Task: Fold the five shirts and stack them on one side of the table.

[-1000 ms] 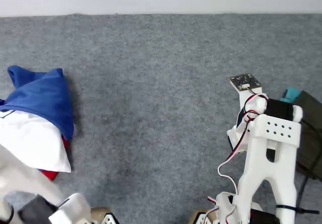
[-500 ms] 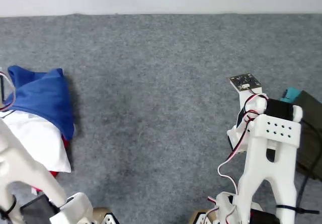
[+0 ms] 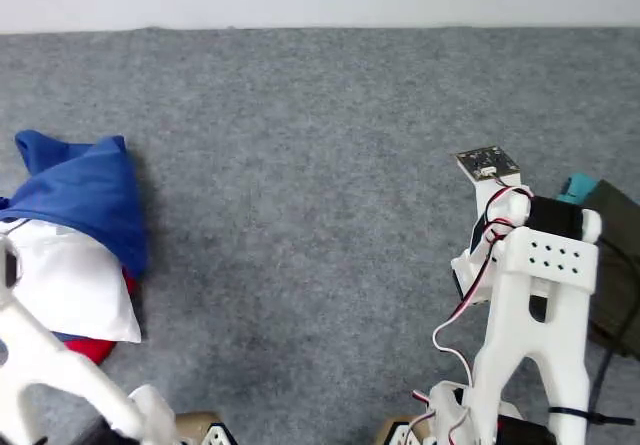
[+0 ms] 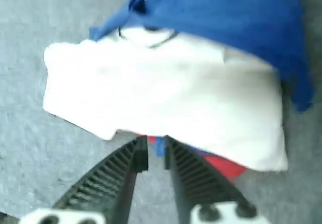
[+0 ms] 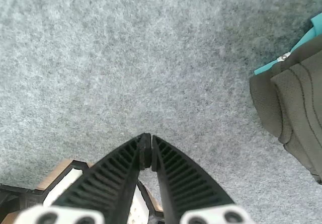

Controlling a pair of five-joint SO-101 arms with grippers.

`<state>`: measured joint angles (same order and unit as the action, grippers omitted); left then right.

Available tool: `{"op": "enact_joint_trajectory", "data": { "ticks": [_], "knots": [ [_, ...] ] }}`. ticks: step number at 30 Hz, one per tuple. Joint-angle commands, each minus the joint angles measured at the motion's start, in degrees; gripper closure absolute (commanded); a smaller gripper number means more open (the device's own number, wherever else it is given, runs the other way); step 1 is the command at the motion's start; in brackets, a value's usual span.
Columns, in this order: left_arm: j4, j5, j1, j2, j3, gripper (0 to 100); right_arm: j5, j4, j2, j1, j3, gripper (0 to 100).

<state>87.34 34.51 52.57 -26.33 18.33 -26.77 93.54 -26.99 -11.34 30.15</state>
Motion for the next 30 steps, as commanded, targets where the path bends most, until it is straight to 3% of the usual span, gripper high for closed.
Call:
{"op": "enact_joint_trajectory", "data": {
  "ticks": [1, 8, 15, 22, 30],
  "knots": [
    [-2.0, 4.2, 1.6, 0.1, 3.7, 89, 0.3, -2.2, -2.2, 0.6, 1.1, 99.0],
    [1.0, 10.8, -6.6, 0.4, 12.0, 88, 0.4, -2.2, -2.5, 0.6, 3.0, 99.0],
    [-5.2, 8.0, -11.5, 0.5, 23.3, 80, 0.4, -1.6, -2.8, 0.6, 3.0, 99.0],
    [-7.2, 7.8, -16.4, 0.5, 30.8, 80, 0.4, -1.6, -2.8, 0.5, 3.0, 99.0],
    [-15.7, 5.8, -16.5, 0.6, 37.4, 80, 0.4, -1.5, -2.8, 0.4, 3.0, 99.0]
  ]
}}
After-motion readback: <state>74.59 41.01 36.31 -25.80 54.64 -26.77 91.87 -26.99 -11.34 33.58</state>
